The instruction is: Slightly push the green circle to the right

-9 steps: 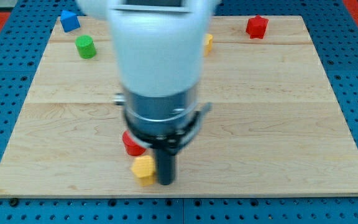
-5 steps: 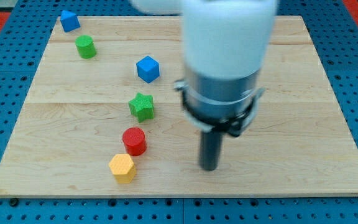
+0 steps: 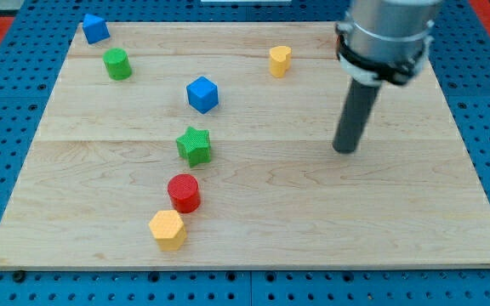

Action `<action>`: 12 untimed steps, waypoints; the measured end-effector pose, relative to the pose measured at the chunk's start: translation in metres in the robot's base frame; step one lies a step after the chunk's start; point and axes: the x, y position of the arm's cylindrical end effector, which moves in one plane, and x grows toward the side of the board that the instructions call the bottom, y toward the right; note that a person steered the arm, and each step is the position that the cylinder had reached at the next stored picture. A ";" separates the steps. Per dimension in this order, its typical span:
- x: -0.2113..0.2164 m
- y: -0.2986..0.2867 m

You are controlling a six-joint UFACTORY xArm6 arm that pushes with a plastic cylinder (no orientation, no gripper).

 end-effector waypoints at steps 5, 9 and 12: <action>-0.154 -0.249; -0.096 -0.375; -0.134 -0.343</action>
